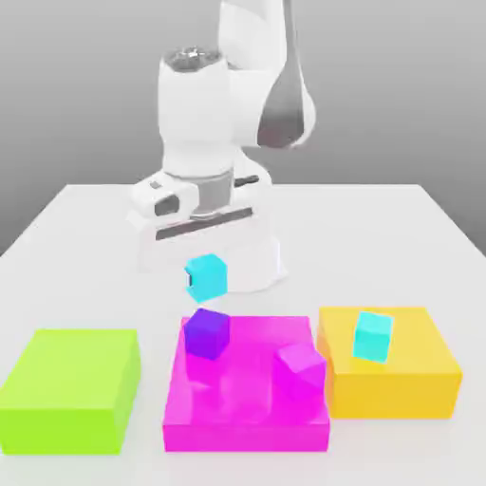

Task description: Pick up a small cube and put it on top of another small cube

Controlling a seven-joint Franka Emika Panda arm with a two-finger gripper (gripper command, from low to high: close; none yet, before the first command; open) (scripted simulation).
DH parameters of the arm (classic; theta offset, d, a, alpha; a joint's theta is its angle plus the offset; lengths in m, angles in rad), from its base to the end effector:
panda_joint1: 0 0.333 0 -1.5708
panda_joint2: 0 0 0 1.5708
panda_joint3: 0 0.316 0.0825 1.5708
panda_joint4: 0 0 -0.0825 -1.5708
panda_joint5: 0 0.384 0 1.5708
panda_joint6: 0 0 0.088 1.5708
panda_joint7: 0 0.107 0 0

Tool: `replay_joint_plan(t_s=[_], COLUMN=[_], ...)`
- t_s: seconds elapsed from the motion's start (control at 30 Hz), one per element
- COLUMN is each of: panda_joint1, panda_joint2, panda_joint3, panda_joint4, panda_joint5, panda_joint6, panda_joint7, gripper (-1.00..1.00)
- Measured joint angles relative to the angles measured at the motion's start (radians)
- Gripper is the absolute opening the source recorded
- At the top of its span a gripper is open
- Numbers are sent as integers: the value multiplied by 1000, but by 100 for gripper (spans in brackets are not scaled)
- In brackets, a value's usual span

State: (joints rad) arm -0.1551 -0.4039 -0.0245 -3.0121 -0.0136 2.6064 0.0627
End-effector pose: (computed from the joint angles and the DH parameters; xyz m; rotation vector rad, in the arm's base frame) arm 0.3011 -0.0530 0.2601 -3.1183 0.3580 0.0027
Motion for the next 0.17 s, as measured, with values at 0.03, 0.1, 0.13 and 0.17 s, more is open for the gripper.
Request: replay_joint_plan(t_s=[0.03,0.1,0.13,0.17], panda_joint1=[0,-1,-1,-1], panda_joint2=[34,95,95,95], panda_joint3=[0,0,0,0], panda_joint4=[-5,-13,-13,-13], panda_joint5=[-1,-2,-2,-2], panda_joint6=[39,109,109,109], panda_joint7=[0,1,1,1], gripper=[-100,100,100,100])
